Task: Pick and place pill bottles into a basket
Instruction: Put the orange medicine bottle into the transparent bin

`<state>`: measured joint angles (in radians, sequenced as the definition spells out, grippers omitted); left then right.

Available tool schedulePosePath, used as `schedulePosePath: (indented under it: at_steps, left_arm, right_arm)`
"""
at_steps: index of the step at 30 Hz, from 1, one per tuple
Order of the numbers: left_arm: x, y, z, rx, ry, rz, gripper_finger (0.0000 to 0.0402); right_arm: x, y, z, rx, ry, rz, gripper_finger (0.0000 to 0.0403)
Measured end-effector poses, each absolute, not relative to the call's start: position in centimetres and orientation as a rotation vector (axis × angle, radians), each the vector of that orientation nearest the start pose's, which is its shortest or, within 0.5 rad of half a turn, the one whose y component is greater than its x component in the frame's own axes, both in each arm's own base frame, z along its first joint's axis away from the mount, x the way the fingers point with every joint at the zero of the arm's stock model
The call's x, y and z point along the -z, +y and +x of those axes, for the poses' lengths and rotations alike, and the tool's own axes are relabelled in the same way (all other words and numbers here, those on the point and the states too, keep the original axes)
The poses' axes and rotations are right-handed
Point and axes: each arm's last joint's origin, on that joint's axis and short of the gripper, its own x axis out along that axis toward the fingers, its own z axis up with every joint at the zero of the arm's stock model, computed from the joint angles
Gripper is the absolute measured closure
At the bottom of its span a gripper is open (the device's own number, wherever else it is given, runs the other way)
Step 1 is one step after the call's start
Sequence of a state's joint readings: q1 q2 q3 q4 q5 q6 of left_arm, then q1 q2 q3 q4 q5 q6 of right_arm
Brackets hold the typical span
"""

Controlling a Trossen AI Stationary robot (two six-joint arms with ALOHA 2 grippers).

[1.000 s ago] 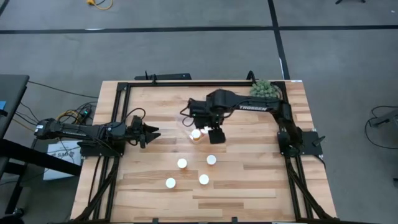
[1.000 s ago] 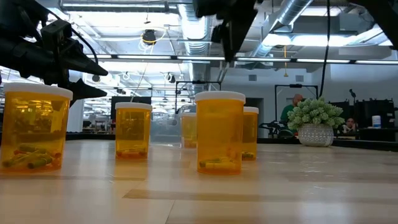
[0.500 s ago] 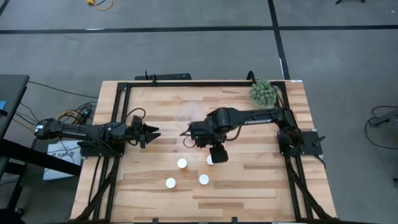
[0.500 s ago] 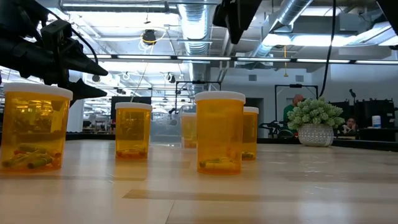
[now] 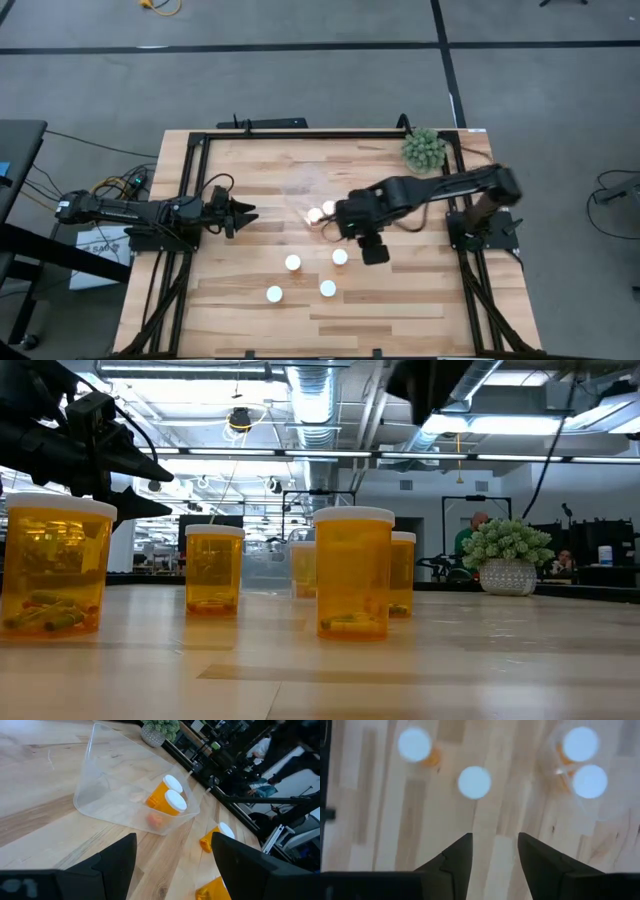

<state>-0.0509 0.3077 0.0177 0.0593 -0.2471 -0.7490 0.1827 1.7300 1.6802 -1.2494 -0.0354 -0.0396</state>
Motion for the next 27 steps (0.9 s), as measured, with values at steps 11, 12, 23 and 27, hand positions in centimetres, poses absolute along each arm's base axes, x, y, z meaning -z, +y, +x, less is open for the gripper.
schedulePosePath:
  at_steps: [11,12,23,27]
  left_arm:
    - [-14.9,0.1,11.4,-0.276,0.139,-0.721,0.0155]
    - [-14.9,0.1,11.4,-0.277,0.138,-0.723,0.0155]
    - [-14.9,0.1,11.4,-0.279,0.137,-0.726,0.0155]
    - [-14.9,0.1,11.4,-0.279,0.136,-0.730,0.0155]
  right_arm:
    - [-26.8,3.5,30.1,-0.036,1.057,0.098,0.0275]
    - [-26.3,3.4,30.2,-0.034,1.080,0.093,0.0274]
    - [-23.6,3.5,31.4,-0.180,1.189,-0.032,0.0223]
    - [-23.6,3.0,31.4,-0.168,1.193,0.008,0.0180]
